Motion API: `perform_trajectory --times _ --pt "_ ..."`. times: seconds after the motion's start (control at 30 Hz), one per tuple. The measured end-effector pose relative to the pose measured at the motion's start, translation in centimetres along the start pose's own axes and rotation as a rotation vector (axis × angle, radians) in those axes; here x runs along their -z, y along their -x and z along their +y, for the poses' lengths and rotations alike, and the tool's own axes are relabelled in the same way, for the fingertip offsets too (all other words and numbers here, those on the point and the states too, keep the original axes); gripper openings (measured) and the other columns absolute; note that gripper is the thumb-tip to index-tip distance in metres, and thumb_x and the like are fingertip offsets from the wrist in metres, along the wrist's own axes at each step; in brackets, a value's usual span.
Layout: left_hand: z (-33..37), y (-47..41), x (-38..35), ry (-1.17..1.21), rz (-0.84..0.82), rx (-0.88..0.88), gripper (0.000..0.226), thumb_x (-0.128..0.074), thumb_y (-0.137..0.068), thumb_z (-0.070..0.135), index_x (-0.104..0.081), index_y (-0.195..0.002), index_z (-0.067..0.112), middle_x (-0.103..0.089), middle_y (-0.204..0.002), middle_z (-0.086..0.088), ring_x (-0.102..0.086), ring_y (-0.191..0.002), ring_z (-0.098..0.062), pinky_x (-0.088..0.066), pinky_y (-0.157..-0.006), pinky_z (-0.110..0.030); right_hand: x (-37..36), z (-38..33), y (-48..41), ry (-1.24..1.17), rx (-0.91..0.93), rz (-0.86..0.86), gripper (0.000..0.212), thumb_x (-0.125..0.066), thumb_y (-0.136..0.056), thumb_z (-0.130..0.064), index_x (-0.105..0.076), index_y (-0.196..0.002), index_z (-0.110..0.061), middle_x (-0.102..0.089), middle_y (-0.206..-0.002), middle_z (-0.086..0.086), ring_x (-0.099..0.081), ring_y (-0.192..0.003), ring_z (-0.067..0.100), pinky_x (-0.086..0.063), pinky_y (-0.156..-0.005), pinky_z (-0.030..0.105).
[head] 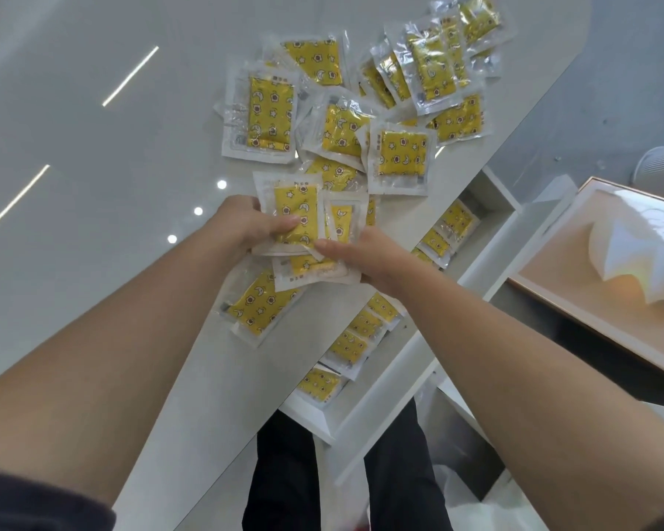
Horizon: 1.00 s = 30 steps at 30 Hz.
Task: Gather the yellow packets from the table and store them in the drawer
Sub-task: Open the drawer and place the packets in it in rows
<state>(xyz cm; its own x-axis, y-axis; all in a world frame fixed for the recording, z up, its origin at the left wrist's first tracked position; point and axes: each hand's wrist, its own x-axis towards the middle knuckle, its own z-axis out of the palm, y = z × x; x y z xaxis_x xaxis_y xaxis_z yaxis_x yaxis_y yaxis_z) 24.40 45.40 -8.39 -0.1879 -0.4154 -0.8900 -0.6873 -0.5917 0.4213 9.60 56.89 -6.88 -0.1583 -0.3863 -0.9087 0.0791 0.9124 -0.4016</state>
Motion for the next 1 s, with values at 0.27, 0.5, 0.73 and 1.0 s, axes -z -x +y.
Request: perform_trajectory --times 0.27,0.5,0.73,1.0 --pt "-4.2 3.9 2.3 -0.083 -0.080 -0.096 0.021 -0.080 -0.076 0.018 -0.070 -0.095 0.017 -0.073 -0.098 -0.005 -0.069 -0.091 -0.024 -0.053 -0.090 -0.041 1.5 4.1 1.9 -0.282 -0.015 -0.005 0.041 -0.077 -0.081 -0.020 -0.061 -0.117 -0.006 -0.070 -0.113 0.013 -0.069 -0.102 0.029 -0.055 -0.090 0.048" --pt "-9.9 6.3 -0.8 -0.732 0.284 -0.309 0.030 -0.077 -0.079 0.024 -0.066 -0.098 0.005 -0.041 -0.133 -0.011 -0.041 -0.120 -0.031 -0.043 -0.096 -0.042 2.3 8.0 2.6 -0.433 -0.086 -0.016 0.034 -0.073 -0.082 -0.010 -0.063 -0.113 -0.006 -0.069 -0.114 0.018 -0.066 -0.105 0.038 -0.050 -0.094 0.056" --pt "-10.0 5.8 -3.0 -0.755 0.309 -0.251 0.029 -0.074 -0.082 0.032 -0.063 -0.102 0.014 -0.047 -0.114 -0.009 -0.051 -0.104 -0.030 -0.036 -0.093 -0.040 3.0 8.8 2.3 -0.578 -0.090 -0.041 0.031 -0.068 -0.085 -0.005 -0.060 -0.115 -0.008 -0.072 -0.109 0.012 -0.071 -0.096 0.029 -0.059 -0.077 0.040" --pt "-7.3 6.8 -4.6 -0.671 0.192 -0.282 0.032 -0.075 -0.080 0.031 -0.061 -0.094 0.006 -0.052 -0.090 -0.008 -0.051 -0.083 -0.024 -0.033 -0.065 -0.030 5.8 9.7 2.4 -0.547 -0.121 -0.091 0.036 -0.070 -0.084 -0.008 -0.061 -0.118 -0.008 -0.070 -0.115 0.014 -0.068 -0.103 0.031 -0.058 -0.085 0.042"
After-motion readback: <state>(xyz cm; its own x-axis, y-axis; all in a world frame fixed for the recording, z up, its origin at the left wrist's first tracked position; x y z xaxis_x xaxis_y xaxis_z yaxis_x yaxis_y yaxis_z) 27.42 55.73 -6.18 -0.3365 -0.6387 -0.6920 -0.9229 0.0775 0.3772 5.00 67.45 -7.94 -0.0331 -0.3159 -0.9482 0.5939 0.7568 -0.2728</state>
